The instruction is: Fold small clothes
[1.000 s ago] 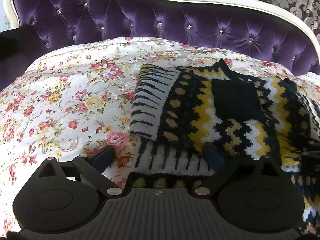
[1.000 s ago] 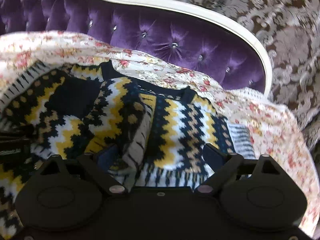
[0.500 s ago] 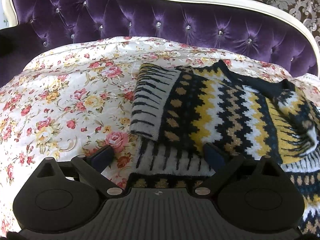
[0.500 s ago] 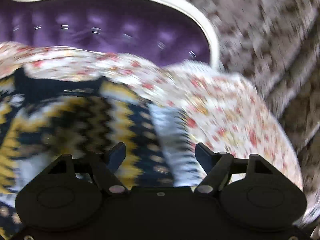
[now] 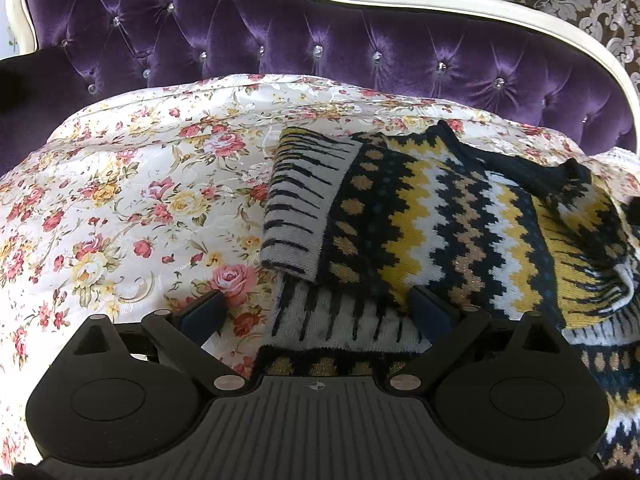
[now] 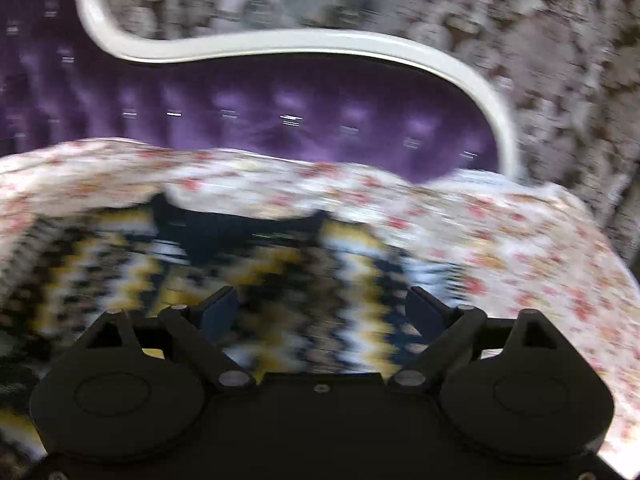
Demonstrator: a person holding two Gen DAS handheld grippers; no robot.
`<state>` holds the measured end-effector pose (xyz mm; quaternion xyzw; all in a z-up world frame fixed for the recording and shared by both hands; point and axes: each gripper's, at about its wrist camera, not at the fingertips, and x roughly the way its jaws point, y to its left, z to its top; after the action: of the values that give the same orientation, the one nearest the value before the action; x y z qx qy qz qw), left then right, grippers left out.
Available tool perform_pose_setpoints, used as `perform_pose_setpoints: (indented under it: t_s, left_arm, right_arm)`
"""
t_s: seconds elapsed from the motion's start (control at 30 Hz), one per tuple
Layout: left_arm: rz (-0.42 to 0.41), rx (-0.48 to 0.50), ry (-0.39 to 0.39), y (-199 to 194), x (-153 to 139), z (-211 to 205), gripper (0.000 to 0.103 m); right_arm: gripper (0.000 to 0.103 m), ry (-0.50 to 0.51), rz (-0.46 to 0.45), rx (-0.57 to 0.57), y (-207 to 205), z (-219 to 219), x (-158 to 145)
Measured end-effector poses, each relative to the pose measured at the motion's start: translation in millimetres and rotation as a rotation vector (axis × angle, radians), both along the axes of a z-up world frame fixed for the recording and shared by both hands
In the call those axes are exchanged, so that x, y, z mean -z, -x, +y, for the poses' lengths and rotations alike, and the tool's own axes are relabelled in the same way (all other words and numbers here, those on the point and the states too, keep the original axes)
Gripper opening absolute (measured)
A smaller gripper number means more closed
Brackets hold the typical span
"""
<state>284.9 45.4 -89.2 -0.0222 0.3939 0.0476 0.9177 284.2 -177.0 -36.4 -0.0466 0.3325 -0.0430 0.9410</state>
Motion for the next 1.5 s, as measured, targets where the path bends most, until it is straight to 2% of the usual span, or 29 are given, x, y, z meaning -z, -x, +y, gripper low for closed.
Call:
perform_pose_setpoints:
  t_s: [0.07,0.2,0.27,0.33,0.4,0.5,0.57,0.8,0.97,1.1,1.3,1.5]
  left_arm:
    - [0.0,0.0,0.0,0.1,0.1,-0.1,0.1]
    - [-0.001,0.0,0.001,0.1,0.1,0.1,0.1]
    - [0.0,0.0,0.001,0.0,0.0,0.2,0.1]
    - [-0.001,0.0,0.001,0.0,0.1,0.2,0.1]
    - [-0.002,0.0,0.001,-0.1,0.1,0.2,0.1]
    - [-0.003,-0.002,0.002,-0.1,0.2,0.0,0.1]
    - [-0.004,-0.001,0.002,0.0,0.3,0.0,0.1]
    - [-0.004,-0.002,0.002,0.0,0.3,0.3,0.1]
    - [-0.004,-0.002,0.002,0.1,0.4,0.3,0.1]
    - [-0.005,-0.004,0.001,0.4,0.4,0.5,0.1]
    - [-0.006,-0.005,0.001,0.8,0.4,0.5,0.1]
    - [-0.007,-0.009,0.0,0.8,0.0,0.3,0.101]
  right_arm:
    - [0.099,0.011,0.009,-0.024,-5.5,20.4,5.3]
    - [0.1,0.158,0.055,-0.056,-18.0,50.4,25.9]
    - [0.099,0.216,0.079,-0.035,-21.7,47.4,35.1]
    - [0.099,0.228,0.081,0.049,-22.9,26.2,36.6]
    - [0.1,0.17,0.086,0.115,-21.6,-6.8,34.1]
    - [0.101,0.002,0.118,0.174,-18.5,-59.0,31.2]
    - [0.101,-0.074,0.144,0.207,-15.1,-80.7,35.0]
    - [0.099,-0.127,0.146,0.309,2.1,-122.8,39.9]
    - [0.099,-0.17,0.1,0.34,12.4,-141.4,29.9]
    - [0.099,-0.179,0.081,0.28,11.1,-133.9,28.1]
    - [0.099,-0.119,0.145,0.252,-7.0,-117.1,50.3]
    - [0.102,-0.205,0.154,0.284,-3.7,-128.9,60.0]
